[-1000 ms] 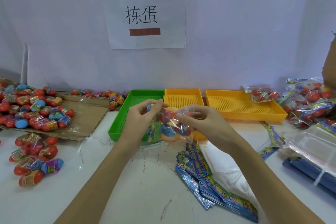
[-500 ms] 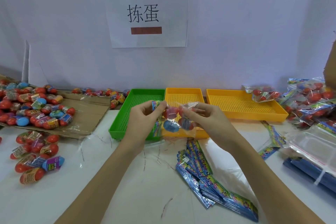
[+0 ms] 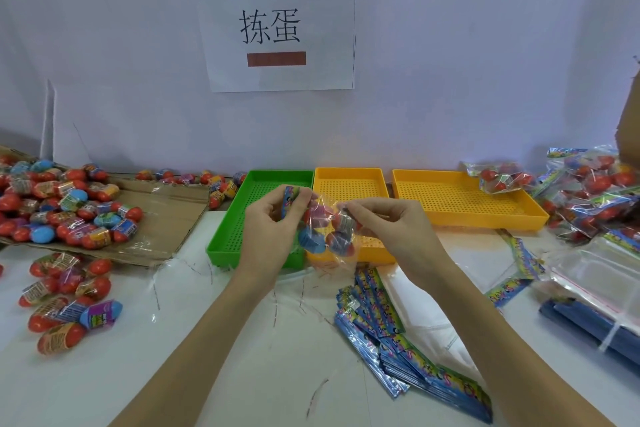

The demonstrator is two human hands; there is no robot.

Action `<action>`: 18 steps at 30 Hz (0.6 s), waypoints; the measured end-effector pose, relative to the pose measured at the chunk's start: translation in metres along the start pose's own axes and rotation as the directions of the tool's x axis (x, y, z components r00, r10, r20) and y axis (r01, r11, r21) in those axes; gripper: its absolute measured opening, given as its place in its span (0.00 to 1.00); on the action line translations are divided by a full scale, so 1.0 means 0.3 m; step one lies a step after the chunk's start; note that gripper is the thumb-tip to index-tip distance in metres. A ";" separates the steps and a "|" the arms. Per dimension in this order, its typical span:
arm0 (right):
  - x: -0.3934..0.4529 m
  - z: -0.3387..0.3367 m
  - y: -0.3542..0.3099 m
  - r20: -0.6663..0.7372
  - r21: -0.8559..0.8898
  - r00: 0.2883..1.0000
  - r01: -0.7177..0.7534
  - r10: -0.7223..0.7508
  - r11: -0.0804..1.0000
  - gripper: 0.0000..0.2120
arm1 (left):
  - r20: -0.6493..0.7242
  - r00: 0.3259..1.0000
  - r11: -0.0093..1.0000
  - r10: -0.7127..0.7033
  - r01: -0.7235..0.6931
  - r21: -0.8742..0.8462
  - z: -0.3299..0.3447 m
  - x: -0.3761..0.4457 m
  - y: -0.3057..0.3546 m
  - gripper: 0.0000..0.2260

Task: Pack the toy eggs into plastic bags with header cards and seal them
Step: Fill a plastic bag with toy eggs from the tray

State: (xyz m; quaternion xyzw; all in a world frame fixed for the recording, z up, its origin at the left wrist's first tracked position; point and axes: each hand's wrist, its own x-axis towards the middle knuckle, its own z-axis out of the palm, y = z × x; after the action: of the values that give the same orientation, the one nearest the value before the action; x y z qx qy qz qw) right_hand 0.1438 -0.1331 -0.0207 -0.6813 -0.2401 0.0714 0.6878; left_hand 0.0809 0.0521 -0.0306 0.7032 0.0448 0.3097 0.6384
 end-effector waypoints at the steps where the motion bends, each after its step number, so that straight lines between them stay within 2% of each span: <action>1: 0.001 0.001 0.003 -0.026 -0.001 1.000 0.014 -0.014 1.000 0.09 | 0.006 1.000 1.000 0.007 -0.007 0.007 0.000 -0.001 0.002 0.06; 3: 0.007 0.002 0.009 -0.129 -0.027 0.988 0.086 -0.088 0.996 0.06 | 0.014 0.999 0.997 0.041 -0.041 0.058 0.001 0.003 -0.002 0.05; 5: 0.017 -0.007 0.014 -0.177 -0.122 0.955 0.221 -0.240 0.968 0.08 | 0.041 0.996 0.965 0.084 -0.092 0.248 -0.008 0.013 -0.008 0.07; 6: 0.019 -0.010 0.014 -0.152 -0.180 0.939 0.281 -0.309 0.943 0.10 | 0.070 0.995 0.946 0.076 -0.094 0.309 -0.016 0.020 -0.011 0.08; 7: 0.018 -0.013 0.012 -0.106 -0.226 0.933 0.314 -0.343 0.922 0.11 | 0.093 0.995 0.953 0.043 -0.068 0.294 -0.024 0.024 -0.010 0.09; 8: 0.018 -0.016 0.010 -0.053 -0.256 0.941 0.311 -0.335 0.915 0.13 | 0.116 0.993 0.978 -0.005 -0.019 0.206 -0.030 0.023 -0.001 0.10; 11: 0.016 -0.011 0.002 0.044 -0.258 0.983 0.182 -0.177 0.949 0.24 | 0.195 0.980 0.998 -0.046 0.054 -0.033 -0.046 0.025 0.020 0.11; 14: 0.017 0.016 0.010 -0.008 -0.063 0.998 -0.067 0.066 0.996 0.40 | 0.264 0.965 0.984 0.002 0.046 -0.175 -0.044 0.019 0.026 0.11; 15: 0.016 0.019 0.012 -0.020 0.013 0.992 -0.126 0.126 0.992 0.42 | 0.282 0.959 0.972 0.014 0.052 -0.227 -0.041 0.017 0.022 0.11; 18: 0.013 0.009 0.011 0.043 0.130 0.980 -0.200 0.196 0.971 0.28 | 0.332 0.942 0.950 0.040 0.067 -0.305 -0.038 0.011 0.020 0.11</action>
State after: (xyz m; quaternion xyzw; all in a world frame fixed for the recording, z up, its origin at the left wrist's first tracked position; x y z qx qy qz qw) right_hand 0.1468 -0.1289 -0.0232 -0.6532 -0.1761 0.1655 0.7176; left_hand 0.0759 0.0623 -0.0239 0.6355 -0.1086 0.1849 0.7417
